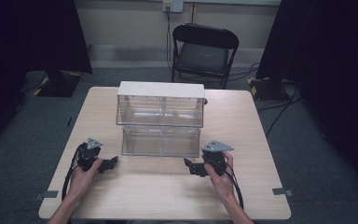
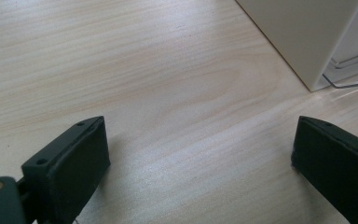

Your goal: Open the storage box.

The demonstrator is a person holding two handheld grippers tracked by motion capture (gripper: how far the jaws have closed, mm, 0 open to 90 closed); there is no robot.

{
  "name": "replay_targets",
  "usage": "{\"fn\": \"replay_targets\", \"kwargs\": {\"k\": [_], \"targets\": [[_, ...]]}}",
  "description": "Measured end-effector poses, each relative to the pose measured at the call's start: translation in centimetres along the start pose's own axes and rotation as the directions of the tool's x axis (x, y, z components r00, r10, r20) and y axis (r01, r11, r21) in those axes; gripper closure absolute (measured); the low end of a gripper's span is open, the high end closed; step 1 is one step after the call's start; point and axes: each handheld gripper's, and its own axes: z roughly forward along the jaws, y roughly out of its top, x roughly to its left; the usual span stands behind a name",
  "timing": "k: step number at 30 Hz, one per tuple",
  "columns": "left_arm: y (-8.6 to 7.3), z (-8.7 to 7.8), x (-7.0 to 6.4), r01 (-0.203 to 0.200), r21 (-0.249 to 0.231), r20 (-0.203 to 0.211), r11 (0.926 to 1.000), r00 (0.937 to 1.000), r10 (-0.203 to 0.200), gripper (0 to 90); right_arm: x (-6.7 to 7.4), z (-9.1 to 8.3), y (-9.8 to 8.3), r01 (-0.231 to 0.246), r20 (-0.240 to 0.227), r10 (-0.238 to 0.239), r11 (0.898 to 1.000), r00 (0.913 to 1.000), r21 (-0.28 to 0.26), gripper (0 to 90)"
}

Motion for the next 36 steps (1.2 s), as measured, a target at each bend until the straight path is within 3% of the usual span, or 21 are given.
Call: {"fn": "replay_targets", "kwargs": {"k": [36], "targets": [[0.0, 0.0, 0.0, 0.0, 0.0, 0.0, 1.0, 1.0, 0.0, 3.5, 0.38, -0.62, 0.55, -0.003, -0.013, 0.002, 0.999, 0.9999, -0.045, 13.8]]}}
